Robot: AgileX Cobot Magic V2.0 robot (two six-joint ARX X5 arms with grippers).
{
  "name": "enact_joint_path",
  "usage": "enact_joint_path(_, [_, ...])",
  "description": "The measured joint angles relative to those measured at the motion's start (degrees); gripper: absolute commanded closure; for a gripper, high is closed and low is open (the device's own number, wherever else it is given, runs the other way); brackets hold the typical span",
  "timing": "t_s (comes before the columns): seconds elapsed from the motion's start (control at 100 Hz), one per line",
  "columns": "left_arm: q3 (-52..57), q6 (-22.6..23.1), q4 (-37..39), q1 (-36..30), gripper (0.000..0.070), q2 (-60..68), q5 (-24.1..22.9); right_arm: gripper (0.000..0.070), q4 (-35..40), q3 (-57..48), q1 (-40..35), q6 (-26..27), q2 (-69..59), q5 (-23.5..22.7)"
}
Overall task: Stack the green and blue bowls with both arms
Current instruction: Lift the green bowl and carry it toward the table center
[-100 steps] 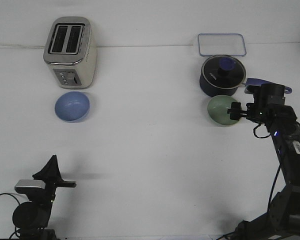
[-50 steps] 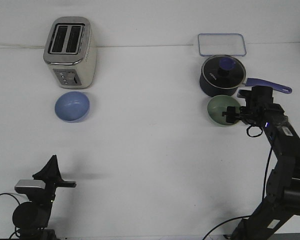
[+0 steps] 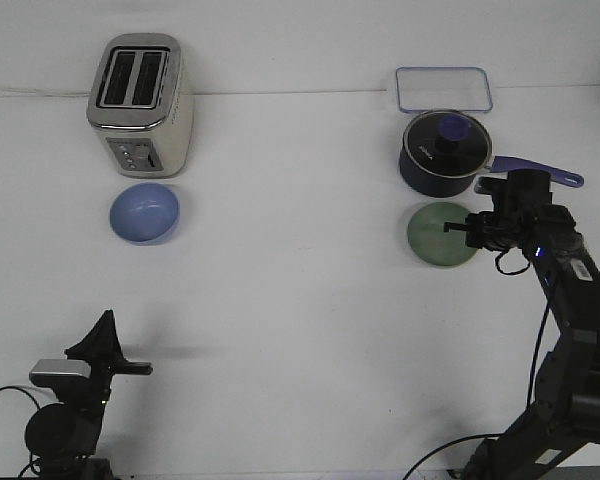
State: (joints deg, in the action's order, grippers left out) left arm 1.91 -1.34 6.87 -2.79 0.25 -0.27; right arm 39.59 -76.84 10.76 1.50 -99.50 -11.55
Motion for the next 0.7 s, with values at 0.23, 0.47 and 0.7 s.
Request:
enact_joint_path(0.23, [0.0,0.0,0.0,0.0,0.0689,0.0,0.0,0.07,5.86,0.07,-6.54,0.81,10.82,-1.6])
enact_joint_path(0.47, [0.0,0.02,0.0,0.0,0.0689,0.0,-0.02,0.07,9.81,0.07,-18.84,2.8,13.73,-7.76])
enact_joint_path(0.7, [0.0,0.02,-0.02,0.0,0.0689,0.0,-0.02,0.07,6.14,0.07,-33.27,6.36,12.55,-7.8])
